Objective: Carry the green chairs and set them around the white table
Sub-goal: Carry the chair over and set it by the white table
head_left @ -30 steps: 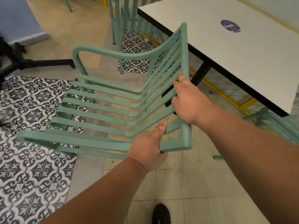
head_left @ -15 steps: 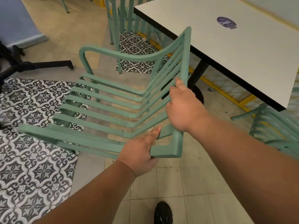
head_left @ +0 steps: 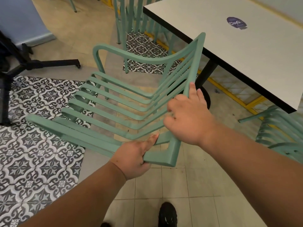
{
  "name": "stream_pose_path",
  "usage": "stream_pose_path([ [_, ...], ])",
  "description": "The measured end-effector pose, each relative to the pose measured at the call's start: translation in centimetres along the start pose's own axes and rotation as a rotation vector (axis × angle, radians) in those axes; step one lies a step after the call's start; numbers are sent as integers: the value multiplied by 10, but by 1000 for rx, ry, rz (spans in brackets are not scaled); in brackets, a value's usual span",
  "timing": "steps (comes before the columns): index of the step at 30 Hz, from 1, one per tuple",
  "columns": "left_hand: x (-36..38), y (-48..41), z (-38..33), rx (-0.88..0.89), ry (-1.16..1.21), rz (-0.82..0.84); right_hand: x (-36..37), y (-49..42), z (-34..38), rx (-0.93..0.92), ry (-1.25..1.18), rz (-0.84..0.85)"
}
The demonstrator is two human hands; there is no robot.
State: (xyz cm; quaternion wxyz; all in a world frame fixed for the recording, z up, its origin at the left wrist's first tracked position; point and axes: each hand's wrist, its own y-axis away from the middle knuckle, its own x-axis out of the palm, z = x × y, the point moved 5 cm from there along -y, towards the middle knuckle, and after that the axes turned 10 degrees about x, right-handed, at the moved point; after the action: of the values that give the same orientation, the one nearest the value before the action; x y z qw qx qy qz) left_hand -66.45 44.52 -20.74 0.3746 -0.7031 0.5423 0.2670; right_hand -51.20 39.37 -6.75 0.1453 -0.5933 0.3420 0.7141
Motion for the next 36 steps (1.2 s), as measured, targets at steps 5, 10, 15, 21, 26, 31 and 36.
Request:
stream_pose_path([
  [5,-19,20,10,27,4,30,-5,10,9,-296,33,-63],
  [10,-49,34,24,52,17,48,-5,3,42,-424,77,-63],
  [15,-64,54,50,5,23,90,4,-1,71,-409,27,-112],
  [21,-85,61,52,-15,42,69,9,-2,89,-421,-31,-202],
  [26,-88,65,62,-129,77,120,10,-3,89,-436,2,-211],
  [31,-103,63,61,-491,-157,542,6,-4,83,-493,-56,-147],
  [36,-158,17,-2,-728,153,254,-2,-28,54,-590,-26,-91],
])
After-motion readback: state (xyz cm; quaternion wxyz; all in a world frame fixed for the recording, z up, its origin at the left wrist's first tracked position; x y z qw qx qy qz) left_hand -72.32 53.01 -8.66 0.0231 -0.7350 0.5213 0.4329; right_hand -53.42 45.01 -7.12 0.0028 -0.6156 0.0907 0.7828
